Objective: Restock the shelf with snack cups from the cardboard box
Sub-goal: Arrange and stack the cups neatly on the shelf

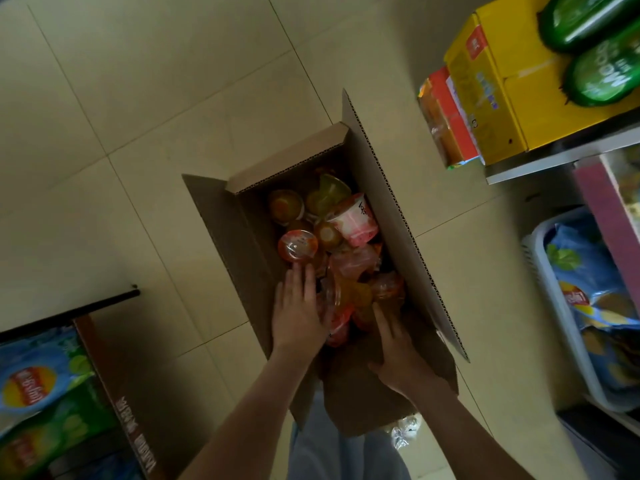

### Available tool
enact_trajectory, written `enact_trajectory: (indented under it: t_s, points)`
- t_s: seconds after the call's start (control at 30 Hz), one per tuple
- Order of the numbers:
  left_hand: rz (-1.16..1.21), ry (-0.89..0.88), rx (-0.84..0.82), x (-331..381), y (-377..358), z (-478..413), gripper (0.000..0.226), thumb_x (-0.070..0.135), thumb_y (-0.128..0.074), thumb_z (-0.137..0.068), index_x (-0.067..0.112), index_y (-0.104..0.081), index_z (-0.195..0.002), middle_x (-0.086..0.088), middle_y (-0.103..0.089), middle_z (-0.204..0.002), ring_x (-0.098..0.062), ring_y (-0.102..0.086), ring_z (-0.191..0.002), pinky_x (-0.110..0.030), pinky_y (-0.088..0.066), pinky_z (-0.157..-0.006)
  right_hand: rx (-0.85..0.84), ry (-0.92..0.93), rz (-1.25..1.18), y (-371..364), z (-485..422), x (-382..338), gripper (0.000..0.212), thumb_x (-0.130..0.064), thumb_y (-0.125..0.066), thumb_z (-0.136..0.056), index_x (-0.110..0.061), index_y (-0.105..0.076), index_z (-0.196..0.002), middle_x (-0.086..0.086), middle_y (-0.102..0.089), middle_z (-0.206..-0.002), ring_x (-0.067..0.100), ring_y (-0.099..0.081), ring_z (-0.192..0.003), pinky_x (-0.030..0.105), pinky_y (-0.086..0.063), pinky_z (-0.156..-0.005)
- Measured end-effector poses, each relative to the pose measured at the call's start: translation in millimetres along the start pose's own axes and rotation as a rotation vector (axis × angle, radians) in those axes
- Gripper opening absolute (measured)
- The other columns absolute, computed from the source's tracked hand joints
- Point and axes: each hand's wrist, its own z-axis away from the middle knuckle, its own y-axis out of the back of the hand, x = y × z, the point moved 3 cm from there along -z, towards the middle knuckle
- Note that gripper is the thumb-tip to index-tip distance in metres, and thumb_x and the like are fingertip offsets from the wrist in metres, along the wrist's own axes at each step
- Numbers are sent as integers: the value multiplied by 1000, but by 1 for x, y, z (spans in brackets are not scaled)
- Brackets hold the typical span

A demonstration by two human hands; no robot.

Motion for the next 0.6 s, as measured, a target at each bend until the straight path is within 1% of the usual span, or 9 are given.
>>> enact_trajectory:
  t_s: [0.07, 0.13, 0.23, 0.33, 0.4, 0.47, 0.5, 0.53, 0.6]
  points:
    - [70, -57, -57, 9, -16, -1, 78, 52, -37, -94, 18, 6, -150, -5, 1, -159, -19, -1, -146, -33, 1, -118, 27, 31, -32, -2, 0, 4, 102, -21, -66, -85, -31, 14, -148, -4, 3, -158, 21, -6, -145, 31, -18, -114]
    - [148, -41, -84, 12, -28, 1, 78, 49, -41, -94, 18, 3, -150, -2, -5, -159, -16, -4, -146, -32, 2, -117, 68, 45, -96, -1, -2, 3, 97, -17, -63, -87, -32, 10, -149, -4, 1, -158, 20, -6, -145, 31, -18, -114]
    - [304, -1, -63, 13, -33, 2, 75, 38, -46, -94, 15, -3, -151, -3, -11, -158, -16, -7, -145, -32, -1, -118, 233, 56, -170, 8, -13, -7, 90, -9, -59, -88, -28, 2, -150, 0, -6, -157, 20, -8, -145, 35, -18, -116]
    - [528, 1, 9, 21, -18, -6, 75, 20, -52, -91, 21, -7, -151, -5, -14, -157, -21, -10, -145, -42, -12, -119, 378, 78, -162, 26, -33, -31, 91, -5, -59, -86, -27, 2, -150, 2, -7, -156, 21, -7, -144, 36, -18, -114]
    - [536, -18, 67, 24, -7, -18, 76, 15, -50, -90, 27, -5, -150, -8, -12, -157, -25, -10, -145, -48, -13, -117, 433, 108, -124, 41, -51, -51, 90, -5, -58, -86, -26, 1, -150, 4, -6, -157, 24, -5, -144, 38, -19, -114]
    - [442, -17, 102, 26, 3, -31, 77, 17, -49, -92, 30, -1, -150, -10, -8, -157, -25, -4, -146, -49, -7, -118, 461, 119, 18, 53, -75, -67, 87, -9, -55, -90, -25, 5, -151, 5, 0, -159, 25, 2, -146, 41, -16, -117]
    - [393, -11, 104, 27, 8, -39, 77, 19, -49, -93, 30, 3, -150, -10, -5, -158, -24, 0, -146, -46, -3, -118, 475, 136, 135, 58, -89, -74, 85, -10, -52, -92, -23, 8, -150, 4, 5, -159, 23, 7, -146, 41, -11, -119]
    - [356, -13, 98, 29, 13, -47, 78, 19, -48, -94, 30, 6, -150, -9, -2, -158, -22, 3, -146, -43, 1, -117, 484, 166, 266, 64, -102, -80, 82, -11, -49, -94, -20, 10, -150, 4, 8, -159, 21, 10, -146, 39, -4, -120]
    - [276, -52, 85, 36, 23, -69, 78, 19, -46, -95, 25, 10, -149, -8, 5, -159, -20, 7, -145, -40, 5, -116, 487, 249, 510, 74, -128, -93, 73, -17, -42, -97, -13, 7, -150, 5, 5, -159, 20, 9, -146, 36, 12, -116]
